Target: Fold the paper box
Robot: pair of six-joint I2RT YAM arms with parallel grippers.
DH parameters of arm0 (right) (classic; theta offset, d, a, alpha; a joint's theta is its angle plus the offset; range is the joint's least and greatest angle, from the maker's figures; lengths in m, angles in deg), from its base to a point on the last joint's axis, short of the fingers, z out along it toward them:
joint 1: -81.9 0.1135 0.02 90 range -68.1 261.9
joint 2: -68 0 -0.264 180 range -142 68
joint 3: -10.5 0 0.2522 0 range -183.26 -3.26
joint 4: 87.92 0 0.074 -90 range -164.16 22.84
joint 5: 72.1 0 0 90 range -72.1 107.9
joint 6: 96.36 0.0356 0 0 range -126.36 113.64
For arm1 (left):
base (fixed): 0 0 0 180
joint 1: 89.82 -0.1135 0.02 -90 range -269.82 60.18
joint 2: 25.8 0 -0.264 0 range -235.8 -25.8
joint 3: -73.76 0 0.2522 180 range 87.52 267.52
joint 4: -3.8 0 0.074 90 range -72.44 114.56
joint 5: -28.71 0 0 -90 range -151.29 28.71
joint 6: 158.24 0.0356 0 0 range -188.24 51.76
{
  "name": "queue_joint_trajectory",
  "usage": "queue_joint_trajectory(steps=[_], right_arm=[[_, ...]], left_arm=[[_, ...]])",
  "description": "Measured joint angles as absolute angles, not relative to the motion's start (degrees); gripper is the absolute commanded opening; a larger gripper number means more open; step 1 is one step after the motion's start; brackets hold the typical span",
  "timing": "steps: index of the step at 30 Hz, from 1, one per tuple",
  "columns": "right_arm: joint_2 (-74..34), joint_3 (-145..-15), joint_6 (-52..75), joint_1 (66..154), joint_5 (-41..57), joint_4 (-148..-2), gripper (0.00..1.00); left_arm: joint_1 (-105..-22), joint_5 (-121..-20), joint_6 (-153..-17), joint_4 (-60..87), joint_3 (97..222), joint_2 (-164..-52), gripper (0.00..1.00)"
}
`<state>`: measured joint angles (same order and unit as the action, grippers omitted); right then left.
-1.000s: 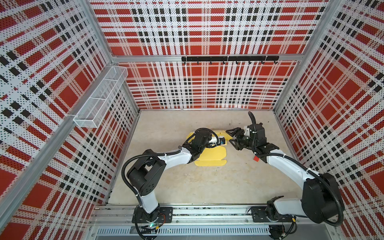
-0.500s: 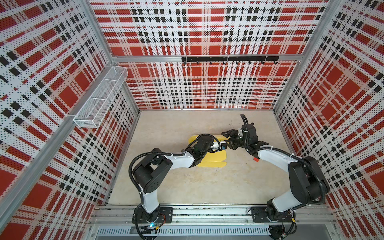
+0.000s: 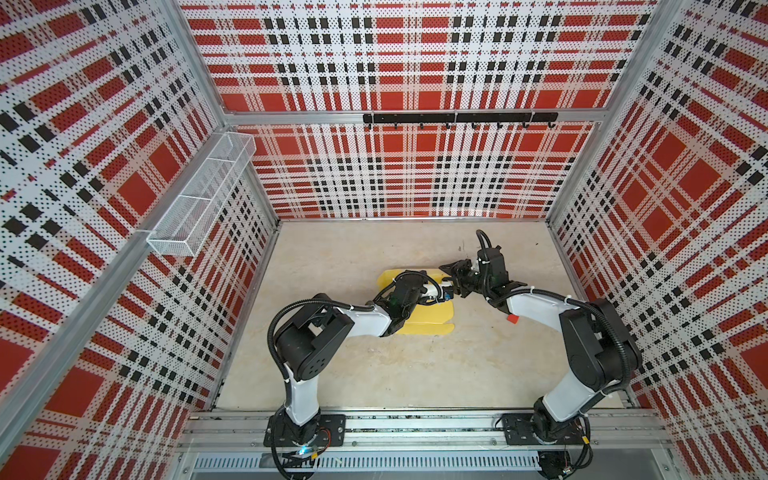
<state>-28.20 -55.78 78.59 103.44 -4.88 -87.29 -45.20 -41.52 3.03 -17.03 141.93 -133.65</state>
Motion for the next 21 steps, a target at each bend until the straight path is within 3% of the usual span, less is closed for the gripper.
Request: queue_joint_trajectory(steps=[6,10,13,17,21], right_arm=[[-30.36,-56.47,80.18,103.44,-4.01,-89.10,0.33],[-31.94,-57.13,80.56,103.44,-3.73,-89.56,0.22],[-32.59,-58.25,80.27,103.42,-3.64,-89.39,0.18],[-32.77,-59.49,80.12,103.42,-3.66,-89.50,0.13],[-34.15,-59.78,79.97,103.42,-4.01,-89.67,0.13]], left_arm=[[-45.15,-41.33,3.23,-18.05,141.86,-134.11,0.02],[-45.15,-41.33,3.64,-18.38,141.86,-134.28,0.08],[-45.15,-41.33,4.12,-18.51,141.86,-134.28,0.24],[-45.09,-41.87,5.89,-18.38,140.71,-133.41,0.57],[-45.22,-45.63,4.32,-4.92,138.54,-125.56,0.64]])
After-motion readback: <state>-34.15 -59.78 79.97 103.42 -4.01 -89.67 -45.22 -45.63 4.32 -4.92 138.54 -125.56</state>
